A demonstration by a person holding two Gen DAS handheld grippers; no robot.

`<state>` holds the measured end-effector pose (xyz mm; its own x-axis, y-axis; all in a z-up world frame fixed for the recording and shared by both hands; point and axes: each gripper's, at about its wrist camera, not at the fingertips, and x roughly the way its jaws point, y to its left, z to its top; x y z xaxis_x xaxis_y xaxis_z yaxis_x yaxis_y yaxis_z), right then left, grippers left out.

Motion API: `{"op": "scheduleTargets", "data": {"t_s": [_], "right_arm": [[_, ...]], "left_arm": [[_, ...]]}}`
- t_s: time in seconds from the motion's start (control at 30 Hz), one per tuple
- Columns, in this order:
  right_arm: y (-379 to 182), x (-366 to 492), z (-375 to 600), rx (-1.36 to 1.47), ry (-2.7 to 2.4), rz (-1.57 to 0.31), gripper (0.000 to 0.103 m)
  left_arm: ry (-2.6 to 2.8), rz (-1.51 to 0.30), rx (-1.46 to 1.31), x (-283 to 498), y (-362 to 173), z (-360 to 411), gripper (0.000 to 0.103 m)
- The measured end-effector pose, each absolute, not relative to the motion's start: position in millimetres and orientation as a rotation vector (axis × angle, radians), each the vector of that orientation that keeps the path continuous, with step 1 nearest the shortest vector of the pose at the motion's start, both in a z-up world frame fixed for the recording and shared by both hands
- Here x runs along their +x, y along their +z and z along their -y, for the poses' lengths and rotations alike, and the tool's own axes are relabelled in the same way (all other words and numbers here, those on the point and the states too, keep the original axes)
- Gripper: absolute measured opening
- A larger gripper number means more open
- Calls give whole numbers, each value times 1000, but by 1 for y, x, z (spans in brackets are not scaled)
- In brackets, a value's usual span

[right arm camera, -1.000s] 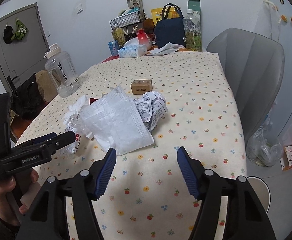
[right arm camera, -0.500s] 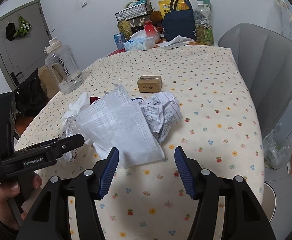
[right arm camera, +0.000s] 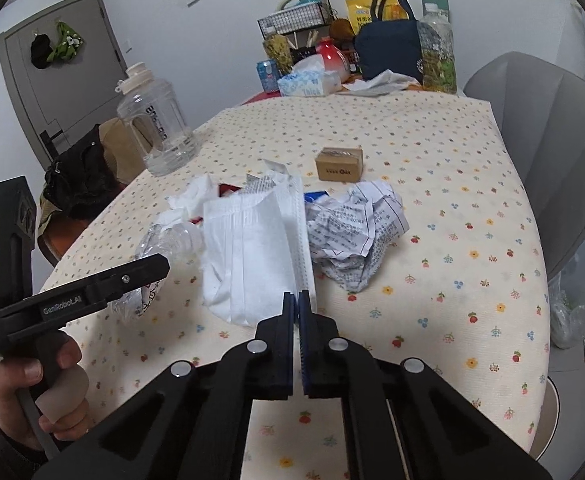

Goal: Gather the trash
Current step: 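Grasp the crumpled clear plastic bag with the left gripper while the right gripper grasps the white paper bag, then carry both held bags over the wastebasket beside the chair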

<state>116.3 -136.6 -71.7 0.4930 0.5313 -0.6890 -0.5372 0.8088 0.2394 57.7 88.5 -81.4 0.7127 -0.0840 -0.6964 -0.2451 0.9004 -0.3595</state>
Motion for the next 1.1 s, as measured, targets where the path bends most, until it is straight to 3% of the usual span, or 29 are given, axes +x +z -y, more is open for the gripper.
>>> {"op": "scheduleTargets", "data": {"t_s": [0.63, 1.1], "right_arm": [[10, 68, 186, 36, 627, -587, 3], [27, 67, 261, 114, 458, -527, 3]], "left_arm": [[28, -670, -375, 43, -25, -56, 74], [-85, -657, -314, 64, -7, 2, 74]]}}
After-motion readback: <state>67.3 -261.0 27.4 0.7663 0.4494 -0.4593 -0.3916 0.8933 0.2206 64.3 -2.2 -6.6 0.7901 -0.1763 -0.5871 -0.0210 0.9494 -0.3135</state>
